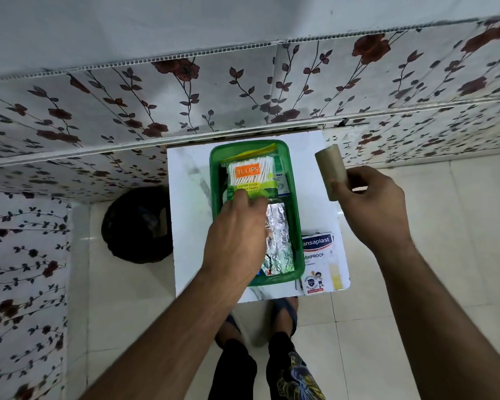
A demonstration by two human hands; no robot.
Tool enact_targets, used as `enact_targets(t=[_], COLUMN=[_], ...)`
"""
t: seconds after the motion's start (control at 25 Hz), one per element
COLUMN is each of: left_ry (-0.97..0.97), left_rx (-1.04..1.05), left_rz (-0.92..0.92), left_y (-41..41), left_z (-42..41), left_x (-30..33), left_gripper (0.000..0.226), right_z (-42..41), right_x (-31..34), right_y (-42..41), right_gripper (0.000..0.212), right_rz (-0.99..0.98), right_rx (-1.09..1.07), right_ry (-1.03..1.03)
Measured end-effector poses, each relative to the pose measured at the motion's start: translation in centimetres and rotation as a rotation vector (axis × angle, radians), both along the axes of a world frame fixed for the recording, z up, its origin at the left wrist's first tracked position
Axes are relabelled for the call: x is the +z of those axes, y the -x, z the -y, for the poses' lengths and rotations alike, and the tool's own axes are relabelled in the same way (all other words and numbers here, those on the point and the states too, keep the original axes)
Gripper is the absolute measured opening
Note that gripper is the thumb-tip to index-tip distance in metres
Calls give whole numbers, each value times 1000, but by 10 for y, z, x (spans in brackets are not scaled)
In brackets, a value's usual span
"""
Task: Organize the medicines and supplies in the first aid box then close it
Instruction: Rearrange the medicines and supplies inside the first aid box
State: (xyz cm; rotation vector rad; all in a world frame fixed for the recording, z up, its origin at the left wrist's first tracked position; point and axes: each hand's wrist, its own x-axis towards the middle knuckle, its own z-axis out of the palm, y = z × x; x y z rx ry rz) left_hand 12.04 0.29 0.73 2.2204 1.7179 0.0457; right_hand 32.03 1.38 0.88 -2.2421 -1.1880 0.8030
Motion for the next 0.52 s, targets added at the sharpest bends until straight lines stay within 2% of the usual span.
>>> enact_targets(t=[0.08, 0.28, 0.4, 0.52], left_ry=[6, 19, 22, -50], left_rx=[-24, -96, -30, 305], left_rz=[-46, -104, 54, 351], left_y=[-1, -6, 9, 44], left_z=[2, 5, -5, -20], left_x=[-9, -16, -5, 11], left_gripper=[37, 15, 13, 14], right_z=[2, 11, 21, 38], right_x=[3, 12, 27, 34], right_y=[2, 18, 35, 63], right_gripper=[25, 25, 24, 26], right_rz=[-9, -8, -39, -89], right_rx=[5, 42, 57, 183], right_ry=[11, 66, 100, 235])
